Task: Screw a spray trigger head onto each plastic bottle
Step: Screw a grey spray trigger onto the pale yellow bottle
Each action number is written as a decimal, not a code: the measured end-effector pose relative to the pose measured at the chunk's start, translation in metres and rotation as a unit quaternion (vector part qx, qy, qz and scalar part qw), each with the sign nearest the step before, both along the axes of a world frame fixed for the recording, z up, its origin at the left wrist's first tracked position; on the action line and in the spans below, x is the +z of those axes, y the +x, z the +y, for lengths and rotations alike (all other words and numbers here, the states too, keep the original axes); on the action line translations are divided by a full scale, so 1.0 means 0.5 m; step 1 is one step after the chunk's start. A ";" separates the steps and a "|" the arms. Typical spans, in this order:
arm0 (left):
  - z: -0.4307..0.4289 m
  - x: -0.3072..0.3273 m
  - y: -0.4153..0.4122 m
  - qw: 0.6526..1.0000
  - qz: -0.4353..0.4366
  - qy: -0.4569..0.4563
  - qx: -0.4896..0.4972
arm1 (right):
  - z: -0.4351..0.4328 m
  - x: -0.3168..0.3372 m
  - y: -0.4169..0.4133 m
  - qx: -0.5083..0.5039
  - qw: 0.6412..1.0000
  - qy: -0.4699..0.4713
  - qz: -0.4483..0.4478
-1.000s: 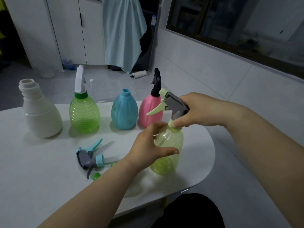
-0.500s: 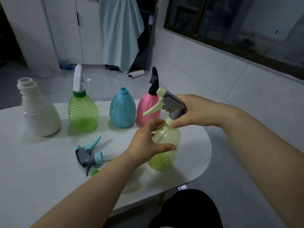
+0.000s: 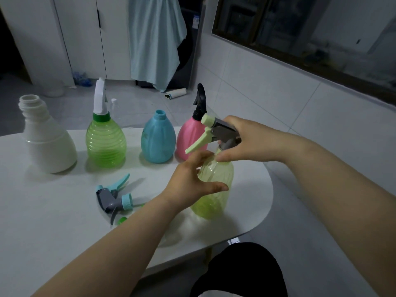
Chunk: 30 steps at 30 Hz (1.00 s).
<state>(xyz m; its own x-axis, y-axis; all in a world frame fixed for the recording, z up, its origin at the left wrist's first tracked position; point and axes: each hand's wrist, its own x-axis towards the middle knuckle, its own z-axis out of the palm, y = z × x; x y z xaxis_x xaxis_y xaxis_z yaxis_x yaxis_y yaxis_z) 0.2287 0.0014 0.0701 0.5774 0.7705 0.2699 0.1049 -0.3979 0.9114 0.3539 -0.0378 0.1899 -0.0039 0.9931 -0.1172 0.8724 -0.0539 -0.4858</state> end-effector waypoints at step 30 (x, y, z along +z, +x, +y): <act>0.001 -0.004 0.002 1.000 0.003 0.004 0.007 | -0.001 -0.066 -0.010 -0.110 0.977 0.146 0.107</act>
